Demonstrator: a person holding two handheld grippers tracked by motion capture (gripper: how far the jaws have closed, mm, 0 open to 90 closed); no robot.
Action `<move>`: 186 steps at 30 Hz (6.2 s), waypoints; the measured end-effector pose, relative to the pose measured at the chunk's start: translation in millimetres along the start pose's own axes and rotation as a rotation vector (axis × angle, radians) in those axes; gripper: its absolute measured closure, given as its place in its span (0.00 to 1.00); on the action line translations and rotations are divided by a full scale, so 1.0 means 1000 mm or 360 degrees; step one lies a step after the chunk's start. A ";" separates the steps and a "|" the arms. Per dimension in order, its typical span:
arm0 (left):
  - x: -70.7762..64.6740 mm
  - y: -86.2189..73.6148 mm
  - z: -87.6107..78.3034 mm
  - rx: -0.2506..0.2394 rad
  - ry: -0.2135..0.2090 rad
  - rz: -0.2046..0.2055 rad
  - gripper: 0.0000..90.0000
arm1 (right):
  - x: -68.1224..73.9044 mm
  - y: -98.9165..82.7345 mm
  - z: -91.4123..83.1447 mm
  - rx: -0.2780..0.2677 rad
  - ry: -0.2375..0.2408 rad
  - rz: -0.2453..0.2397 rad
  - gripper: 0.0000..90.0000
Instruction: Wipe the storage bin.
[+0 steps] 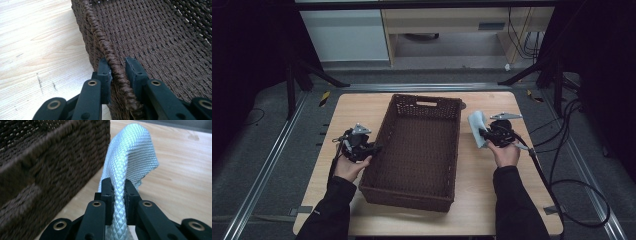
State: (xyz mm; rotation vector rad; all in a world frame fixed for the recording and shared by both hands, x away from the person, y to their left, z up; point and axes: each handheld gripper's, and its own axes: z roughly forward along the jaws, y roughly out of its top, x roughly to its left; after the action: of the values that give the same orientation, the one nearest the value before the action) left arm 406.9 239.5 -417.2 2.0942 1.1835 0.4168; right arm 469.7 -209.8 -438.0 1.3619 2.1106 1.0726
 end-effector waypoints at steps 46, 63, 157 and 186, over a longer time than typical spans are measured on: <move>-0.004 0.005 0.004 0.0012 0.0009 0.0068 0.81 | 0.013 0.034 0.032 -0.0101 0.0089 -0.0087 0.93; -0.003 0.010 0.009 0.0014 0.0039 0.0088 0.81 | 0.009 0.007 0.059 0.0119 0.0086 -0.0124 0.93; -0.014 -0.005 -0.009 0.0070 0.0053 0.0046 0.81 | 0.038 -0.019 0.030 0.0120 0.0281 -0.0217 0.93; -0.016 -0.007 -0.013 0.0058 0.0046 0.0100 0.70 | 0.039 -0.023 0.020 0.0098 0.0278 -0.0226 0.93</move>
State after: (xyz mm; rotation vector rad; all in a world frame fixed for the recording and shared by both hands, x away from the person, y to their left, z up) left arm 386.2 233.9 -411.7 2.1676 1.1522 0.4589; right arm 453.3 -172.9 -465.4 1.1616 2.3448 1.1120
